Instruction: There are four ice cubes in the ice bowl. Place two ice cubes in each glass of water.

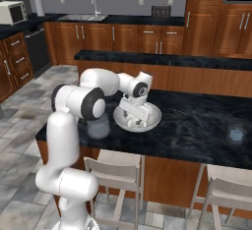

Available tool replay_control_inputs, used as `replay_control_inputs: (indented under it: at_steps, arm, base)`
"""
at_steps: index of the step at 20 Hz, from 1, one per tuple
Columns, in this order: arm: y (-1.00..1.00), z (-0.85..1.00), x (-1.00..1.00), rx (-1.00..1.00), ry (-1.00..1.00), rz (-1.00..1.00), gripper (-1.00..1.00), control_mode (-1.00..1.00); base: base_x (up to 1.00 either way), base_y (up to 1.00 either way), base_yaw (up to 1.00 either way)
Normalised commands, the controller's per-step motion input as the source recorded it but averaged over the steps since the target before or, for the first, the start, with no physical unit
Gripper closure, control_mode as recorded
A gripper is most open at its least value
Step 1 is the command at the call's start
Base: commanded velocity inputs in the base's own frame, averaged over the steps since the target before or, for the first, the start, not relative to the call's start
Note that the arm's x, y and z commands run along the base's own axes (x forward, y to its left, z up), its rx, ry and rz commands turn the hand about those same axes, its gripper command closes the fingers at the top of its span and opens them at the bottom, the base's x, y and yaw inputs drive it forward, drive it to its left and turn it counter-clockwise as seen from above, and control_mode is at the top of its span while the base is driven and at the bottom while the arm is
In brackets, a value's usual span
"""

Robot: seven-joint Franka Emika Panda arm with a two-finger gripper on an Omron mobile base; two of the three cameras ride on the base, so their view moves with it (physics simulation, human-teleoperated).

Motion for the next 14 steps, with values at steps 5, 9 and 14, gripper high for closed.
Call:
replay_control_inputs:
  at_steps: [5, 9, 14]
  arm:
    - [0.0, -0.17, 0.19, 0.01, 0.08, 0.0, -1.0, -1.0]
    - [-0.04, -0.15, 0.06, 0.02, 0.11, 0.0, -1.0, -1.0]
    - [-0.02, -0.15, 0.0, 0.01, 0.1, 0.0, -1.0, -1.0]
  base:
    - [0.0, 0.0, 0.0]
    - [0.0, 0.0, 0.0]
    - [0.0, 0.0, 0.0]
